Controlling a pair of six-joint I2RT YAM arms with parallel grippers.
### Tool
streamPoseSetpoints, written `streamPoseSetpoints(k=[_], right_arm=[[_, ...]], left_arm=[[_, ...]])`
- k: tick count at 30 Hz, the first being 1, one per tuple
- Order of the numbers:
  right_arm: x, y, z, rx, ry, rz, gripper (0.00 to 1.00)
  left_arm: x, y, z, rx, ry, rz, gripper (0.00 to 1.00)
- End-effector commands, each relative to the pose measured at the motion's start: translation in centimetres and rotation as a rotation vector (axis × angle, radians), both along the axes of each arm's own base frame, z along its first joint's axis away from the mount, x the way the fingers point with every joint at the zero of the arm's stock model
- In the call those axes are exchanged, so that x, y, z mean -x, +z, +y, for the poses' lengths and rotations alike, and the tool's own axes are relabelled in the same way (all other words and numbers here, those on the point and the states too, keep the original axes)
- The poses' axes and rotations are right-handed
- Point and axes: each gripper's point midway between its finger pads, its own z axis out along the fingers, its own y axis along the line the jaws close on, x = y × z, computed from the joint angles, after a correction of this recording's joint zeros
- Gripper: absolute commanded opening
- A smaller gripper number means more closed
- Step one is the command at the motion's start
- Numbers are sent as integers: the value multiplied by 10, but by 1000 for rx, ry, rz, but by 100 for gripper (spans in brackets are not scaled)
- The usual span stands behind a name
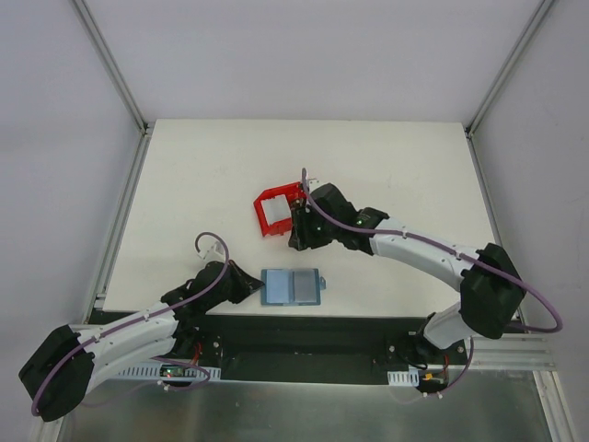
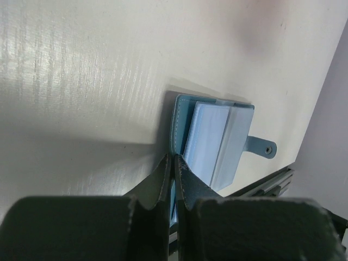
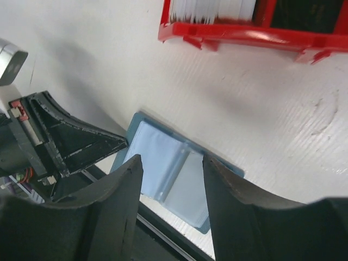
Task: Put the credit cards into the card holder
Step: Pick up the credit card from the storage box.
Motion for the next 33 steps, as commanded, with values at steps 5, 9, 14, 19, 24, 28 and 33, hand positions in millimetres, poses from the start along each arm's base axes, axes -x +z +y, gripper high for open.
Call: streamPoseSetpoints(k=[5,9,14,19,24,28,33], right_arm=[[-40,30,9,-54,27,-28,53],[-67,28,17,-60,15,-4,55],[-95,16,27,-50,10,38,59],[-121,2,31,-45,-4,58,63],[-132,-12,35,-58,16,106,66],[-135,-26,39,-50,32,139,66],[-139,-32,45,-48,46,155,67]], left_arm=[[-2,13,-6,-41,-84,-74,0],[-1,15,-8,-40,-101,-76,0],[-2,14,-7,-44,-86,-65,0],[-6,11,-1,-52,-36,-52,0],[-12,7,6,-40,48,-29,0],[-16,4,13,-20,121,-14,0],[-18,7,13,-25,115,-23,0]])
